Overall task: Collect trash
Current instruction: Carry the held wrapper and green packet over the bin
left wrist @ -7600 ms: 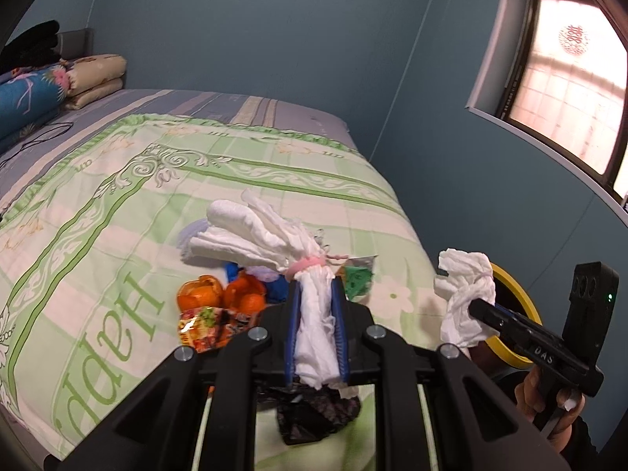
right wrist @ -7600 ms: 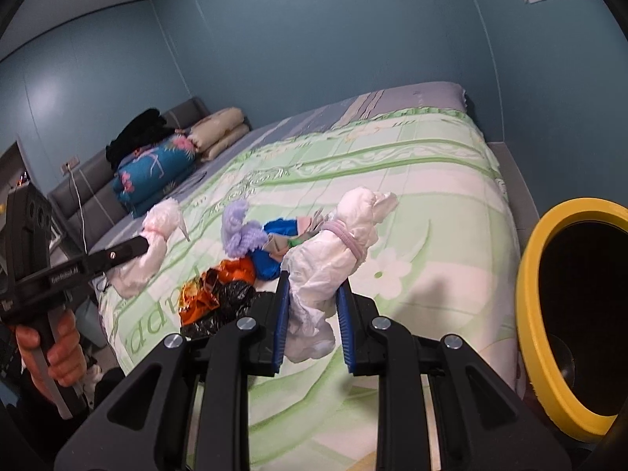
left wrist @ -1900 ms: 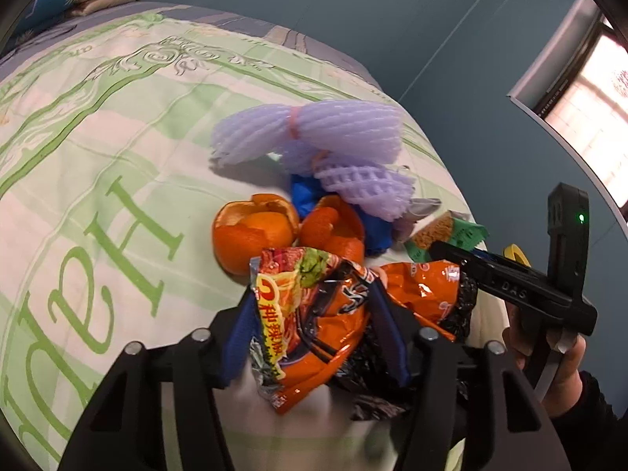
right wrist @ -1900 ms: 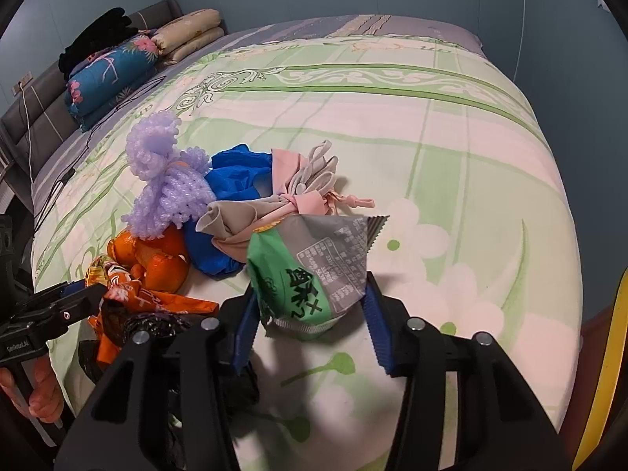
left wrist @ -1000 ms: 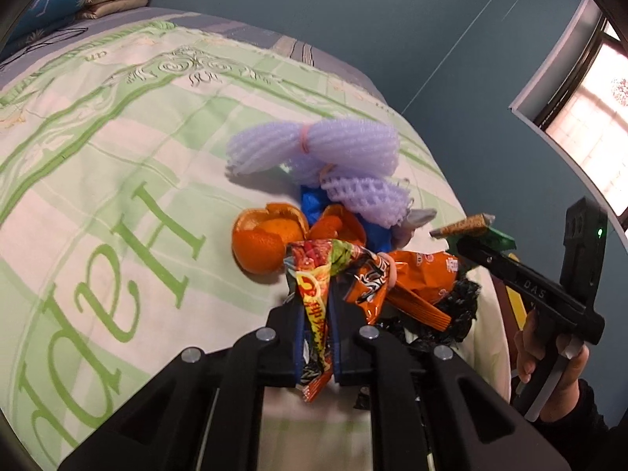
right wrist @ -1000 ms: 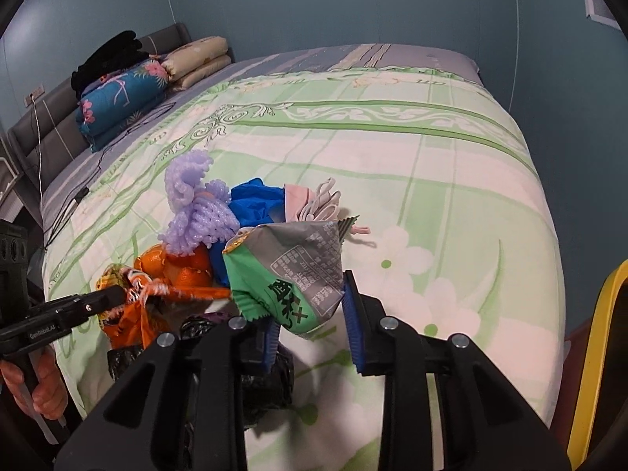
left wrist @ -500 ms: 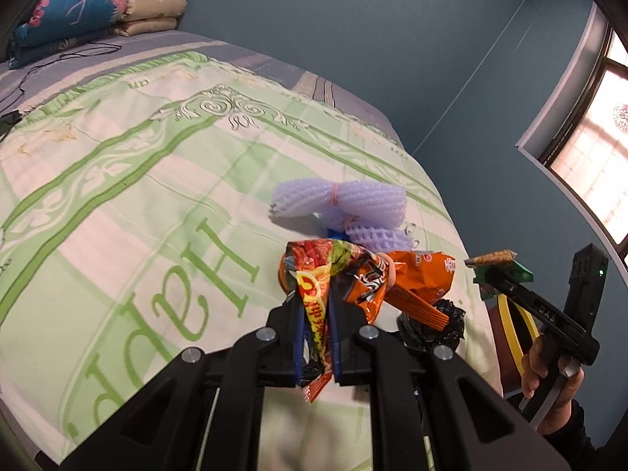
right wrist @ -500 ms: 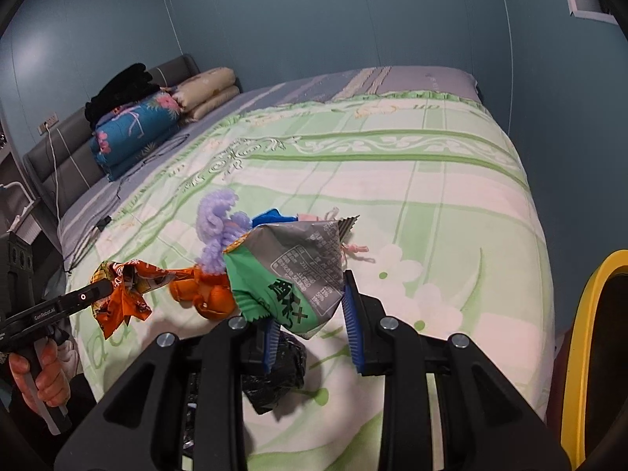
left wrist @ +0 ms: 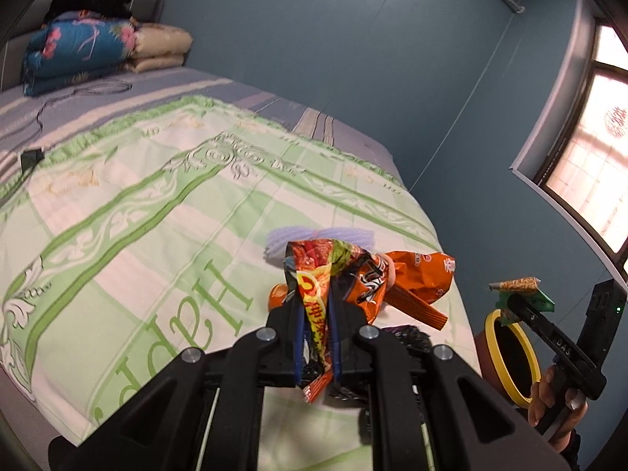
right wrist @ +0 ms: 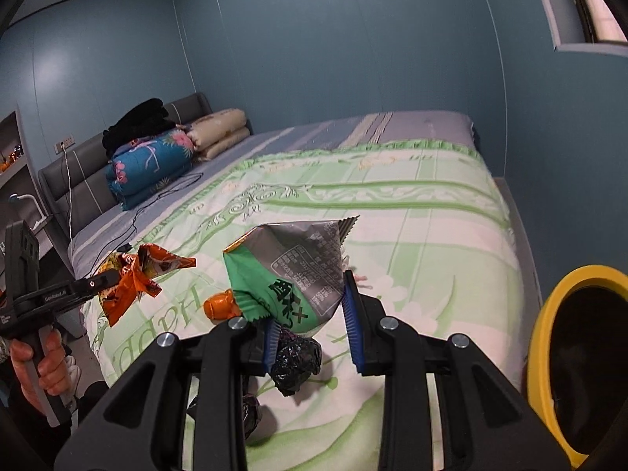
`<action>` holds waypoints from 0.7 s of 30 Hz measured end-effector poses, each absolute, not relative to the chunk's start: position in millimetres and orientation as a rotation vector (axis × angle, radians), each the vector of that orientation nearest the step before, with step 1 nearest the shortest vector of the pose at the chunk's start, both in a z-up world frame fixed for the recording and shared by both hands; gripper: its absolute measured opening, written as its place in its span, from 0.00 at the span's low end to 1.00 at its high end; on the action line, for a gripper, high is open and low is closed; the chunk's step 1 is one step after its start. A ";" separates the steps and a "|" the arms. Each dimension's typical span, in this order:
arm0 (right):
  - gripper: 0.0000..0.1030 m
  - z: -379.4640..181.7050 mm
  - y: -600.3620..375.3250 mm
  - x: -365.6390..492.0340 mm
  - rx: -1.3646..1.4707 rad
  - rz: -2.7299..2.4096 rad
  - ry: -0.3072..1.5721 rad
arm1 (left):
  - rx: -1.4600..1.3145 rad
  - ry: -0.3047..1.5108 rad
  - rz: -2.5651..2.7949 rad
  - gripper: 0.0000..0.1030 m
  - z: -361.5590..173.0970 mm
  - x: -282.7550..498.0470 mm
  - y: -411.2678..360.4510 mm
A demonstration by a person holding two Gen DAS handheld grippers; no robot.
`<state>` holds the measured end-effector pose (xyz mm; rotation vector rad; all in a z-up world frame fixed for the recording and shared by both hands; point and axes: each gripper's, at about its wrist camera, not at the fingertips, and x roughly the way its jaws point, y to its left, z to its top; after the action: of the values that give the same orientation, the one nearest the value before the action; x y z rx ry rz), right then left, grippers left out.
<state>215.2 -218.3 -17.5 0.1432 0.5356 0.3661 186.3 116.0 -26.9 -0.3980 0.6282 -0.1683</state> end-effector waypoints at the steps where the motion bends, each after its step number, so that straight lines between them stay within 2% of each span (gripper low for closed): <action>1: 0.26 -12.4 -221.3 210.2 0.146 0.365 0.524 | -0.391 0.619 -0.173 0.09 -20.7 183.4 112.4; 9: 0.26 12.3 -244.8 180.8 0.153 0.338 0.466 | -0.345 0.550 -0.209 0.09 15.9 167.0 86.5; 21: 0.27 33.9 -285.4 145.2 0.134 0.260 0.402 | -0.291 0.520 -0.291 0.09 42.5 153.1 36.8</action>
<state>145.2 -285.4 33.9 0.1337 0.4024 0.2601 153.1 36.8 42.5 -0.2907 0.5204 -0.2913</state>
